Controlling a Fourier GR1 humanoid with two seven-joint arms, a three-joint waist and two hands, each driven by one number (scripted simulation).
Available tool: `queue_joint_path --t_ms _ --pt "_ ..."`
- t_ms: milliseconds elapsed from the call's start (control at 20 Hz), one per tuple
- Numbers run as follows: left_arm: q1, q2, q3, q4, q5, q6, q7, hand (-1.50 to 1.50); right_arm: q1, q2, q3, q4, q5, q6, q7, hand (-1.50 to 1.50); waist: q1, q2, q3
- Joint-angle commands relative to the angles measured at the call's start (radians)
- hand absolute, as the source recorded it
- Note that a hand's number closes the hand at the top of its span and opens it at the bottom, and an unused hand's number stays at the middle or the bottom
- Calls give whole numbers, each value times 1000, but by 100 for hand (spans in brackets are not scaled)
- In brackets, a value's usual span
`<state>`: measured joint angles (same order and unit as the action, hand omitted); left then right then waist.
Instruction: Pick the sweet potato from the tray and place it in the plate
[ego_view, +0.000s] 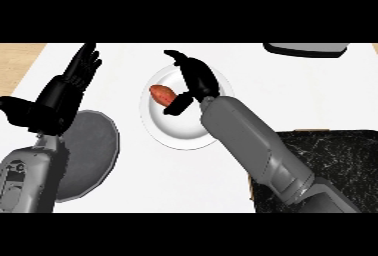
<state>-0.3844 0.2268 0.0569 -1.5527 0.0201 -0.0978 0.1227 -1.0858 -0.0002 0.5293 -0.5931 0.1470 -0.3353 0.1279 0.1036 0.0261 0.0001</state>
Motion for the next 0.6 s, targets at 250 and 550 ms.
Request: queue_joint_path --t_ms 250,550 --pt "35 20 15 -26 15 -22 18 0 0 0 -93 -35 -270 -108 -180 -150 -16 -8 1" --pt "110 1 19 -59 7 -2 16 0 -55 -1 -219 73 -328 -71 -236 -150 -68 -19 0"
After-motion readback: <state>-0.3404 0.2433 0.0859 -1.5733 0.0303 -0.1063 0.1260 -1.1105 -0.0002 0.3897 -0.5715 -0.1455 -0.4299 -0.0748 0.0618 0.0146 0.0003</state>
